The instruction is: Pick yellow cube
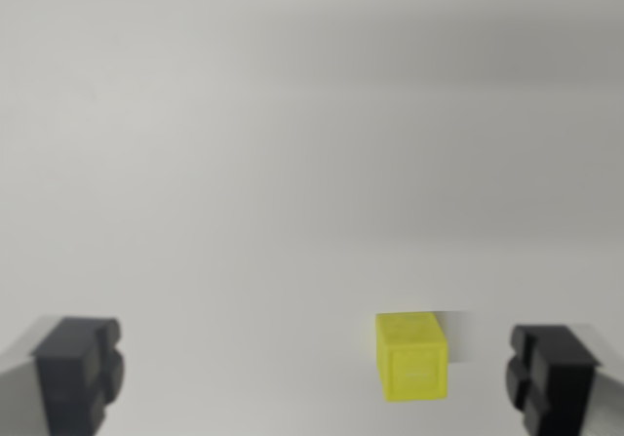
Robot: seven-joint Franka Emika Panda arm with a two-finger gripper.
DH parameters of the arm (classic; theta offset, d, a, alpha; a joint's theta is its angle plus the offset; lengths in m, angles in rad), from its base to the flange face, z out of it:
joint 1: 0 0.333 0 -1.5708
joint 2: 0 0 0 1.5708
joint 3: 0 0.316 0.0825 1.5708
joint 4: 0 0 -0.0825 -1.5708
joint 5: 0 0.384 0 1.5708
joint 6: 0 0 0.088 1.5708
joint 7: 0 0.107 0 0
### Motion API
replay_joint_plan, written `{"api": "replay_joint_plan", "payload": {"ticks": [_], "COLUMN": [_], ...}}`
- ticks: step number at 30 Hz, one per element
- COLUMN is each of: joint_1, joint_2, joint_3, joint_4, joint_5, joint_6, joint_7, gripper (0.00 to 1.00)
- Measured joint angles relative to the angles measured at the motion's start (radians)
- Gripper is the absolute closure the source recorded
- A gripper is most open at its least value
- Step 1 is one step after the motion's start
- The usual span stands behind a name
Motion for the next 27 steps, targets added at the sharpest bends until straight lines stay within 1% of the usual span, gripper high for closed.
{"api": "replay_joint_plan", "payload": {"ticks": [5, 8, 27], "joint_1": [0.0, -0.003, -0.025], "joint_2": [0.0, -0.004, -0.043], "joint_3": [0.0, 0.0, 0.0], "joint_4": [-0.001, -0.012, -0.148], "joint_5": [0.0, 0.0, 0.003], "joint_6": [0.0, 0.007, 0.106], "joint_7": [-0.001, -0.004, -0.03], "gripper": [0.0, 0.0, 0.0]}}
